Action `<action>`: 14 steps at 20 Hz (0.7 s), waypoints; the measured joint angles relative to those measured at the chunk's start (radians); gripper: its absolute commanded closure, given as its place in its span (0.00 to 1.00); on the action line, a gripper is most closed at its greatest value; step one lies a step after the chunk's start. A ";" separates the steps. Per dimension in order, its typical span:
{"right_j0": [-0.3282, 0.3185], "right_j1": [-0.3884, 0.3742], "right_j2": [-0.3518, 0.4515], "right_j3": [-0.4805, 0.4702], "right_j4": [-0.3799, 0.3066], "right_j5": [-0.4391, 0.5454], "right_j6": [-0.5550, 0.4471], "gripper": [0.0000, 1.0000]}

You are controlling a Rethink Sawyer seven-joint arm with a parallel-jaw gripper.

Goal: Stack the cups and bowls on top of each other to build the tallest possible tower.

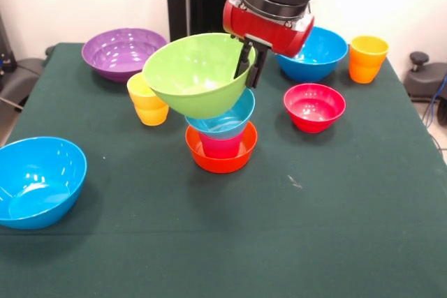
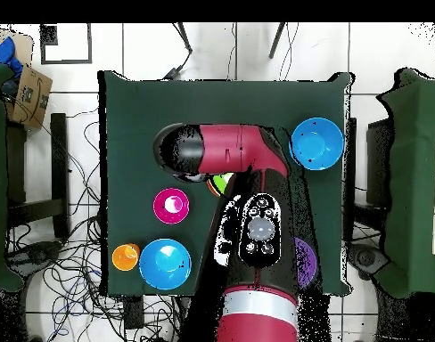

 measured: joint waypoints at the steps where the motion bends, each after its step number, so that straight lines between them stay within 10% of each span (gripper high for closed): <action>1: 0.001 0.000 -0.002 0.000 0.000 0.000 0.000 1.00; 14: 0.010 0.002 -0.009 0.000 0.025 0.000 0.000 1.00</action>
